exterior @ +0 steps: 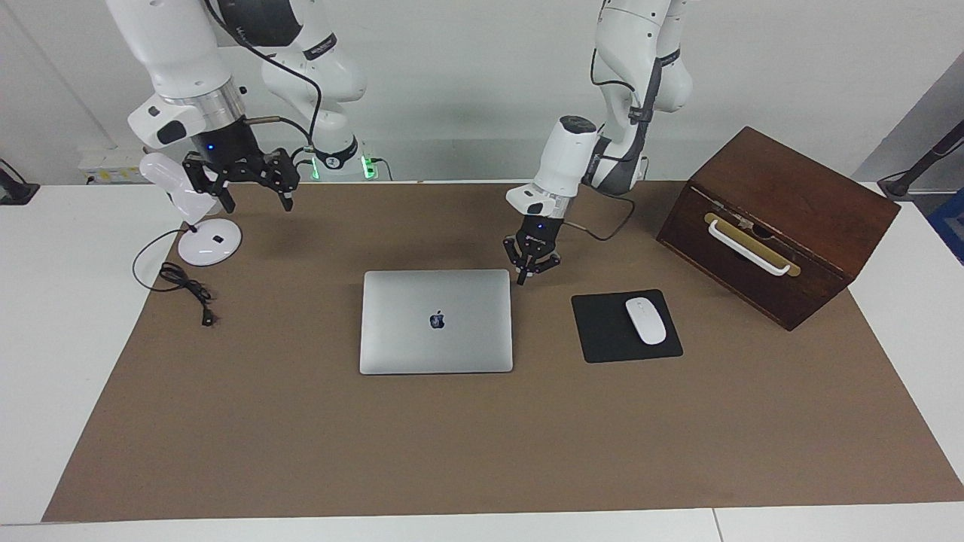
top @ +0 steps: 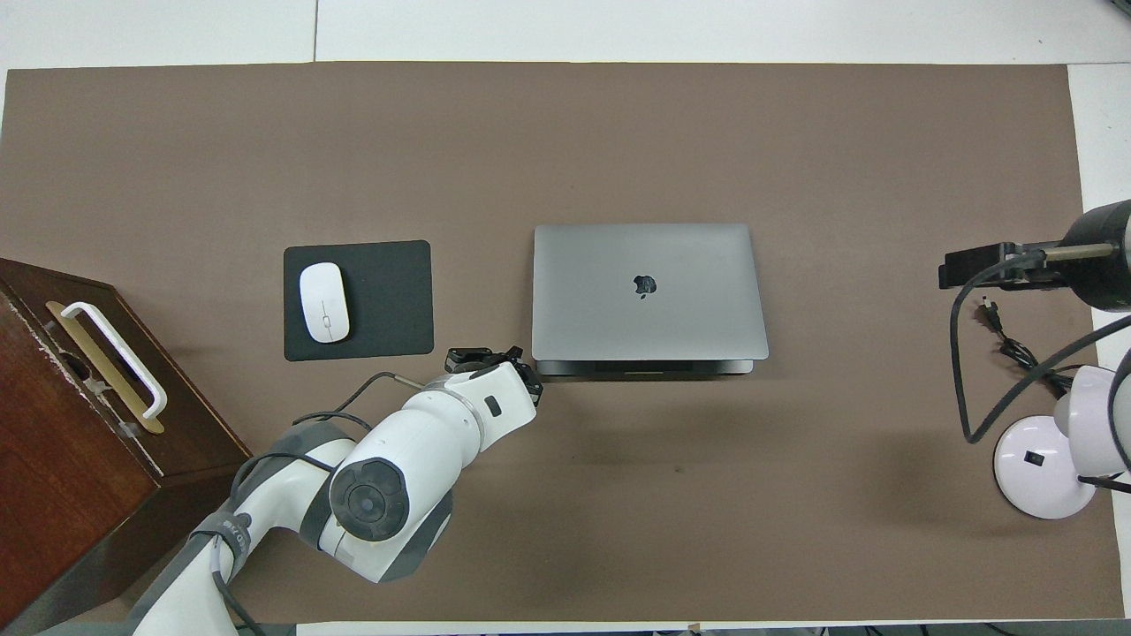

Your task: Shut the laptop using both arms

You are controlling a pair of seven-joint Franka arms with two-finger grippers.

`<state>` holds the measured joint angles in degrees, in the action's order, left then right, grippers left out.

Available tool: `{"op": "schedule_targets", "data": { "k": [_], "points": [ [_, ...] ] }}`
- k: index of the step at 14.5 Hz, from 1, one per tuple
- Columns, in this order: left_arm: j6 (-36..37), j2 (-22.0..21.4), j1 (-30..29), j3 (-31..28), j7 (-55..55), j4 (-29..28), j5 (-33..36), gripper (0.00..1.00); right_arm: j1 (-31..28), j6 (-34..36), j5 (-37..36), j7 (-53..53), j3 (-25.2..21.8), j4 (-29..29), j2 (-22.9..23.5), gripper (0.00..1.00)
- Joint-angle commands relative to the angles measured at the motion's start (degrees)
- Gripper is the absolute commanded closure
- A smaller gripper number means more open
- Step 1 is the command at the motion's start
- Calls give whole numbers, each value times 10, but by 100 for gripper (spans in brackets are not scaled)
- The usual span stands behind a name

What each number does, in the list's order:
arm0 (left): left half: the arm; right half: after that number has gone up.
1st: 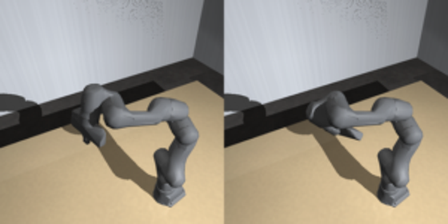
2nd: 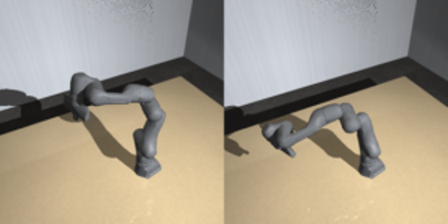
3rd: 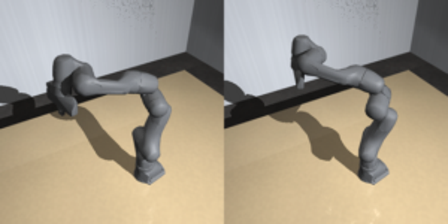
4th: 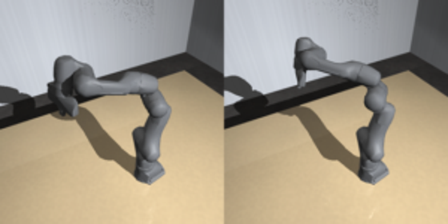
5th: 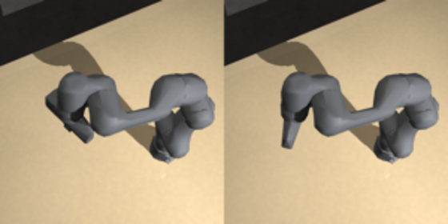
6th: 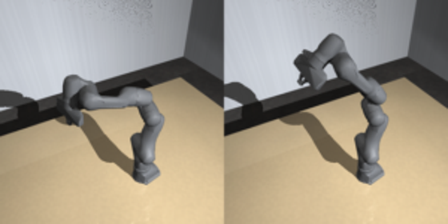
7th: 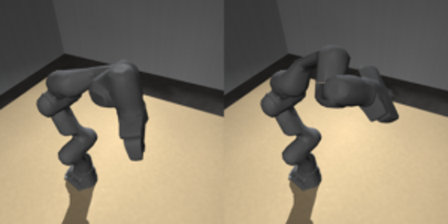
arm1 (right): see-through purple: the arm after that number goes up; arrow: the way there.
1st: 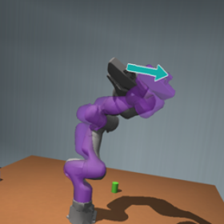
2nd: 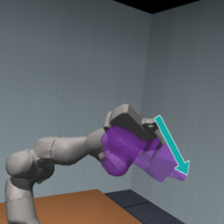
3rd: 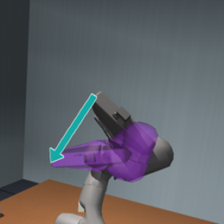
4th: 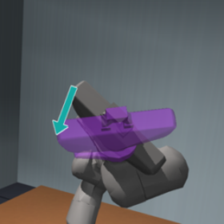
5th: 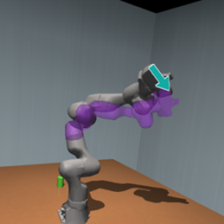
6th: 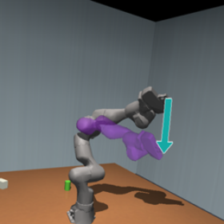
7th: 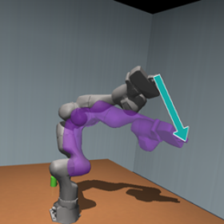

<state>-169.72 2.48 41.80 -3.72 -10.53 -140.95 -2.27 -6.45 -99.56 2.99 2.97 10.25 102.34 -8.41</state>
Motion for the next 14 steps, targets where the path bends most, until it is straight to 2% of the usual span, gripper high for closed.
{"op": "schedule_targets", "data": {
  "k": [1, 3, 6, 10, 14],
  "points": [
    [109, -43, -12, 1, -8, 20, 3, 100, 28, -27, 7, 25, 2, 23, -23, 0],
    [197, -54, -19, -1, -7, 60, 3, 100, 49, -36, 8, 55, 2, 22, -23, 0],
    [275, -58, -29, -7, -6, 101, 2, 100, 54, -46, -2, 62, 2, 3, -14, 0],
    [350, -85, -54, -9, 2, 127, 2, 100, 54, -29, -35, 58, 2, -33, -2, 0],
    [427, -142, -106, -9, 43, 133, 3, 100, 53, 21, -68, 37, 3, -66, 8, 0]
  ]
}}
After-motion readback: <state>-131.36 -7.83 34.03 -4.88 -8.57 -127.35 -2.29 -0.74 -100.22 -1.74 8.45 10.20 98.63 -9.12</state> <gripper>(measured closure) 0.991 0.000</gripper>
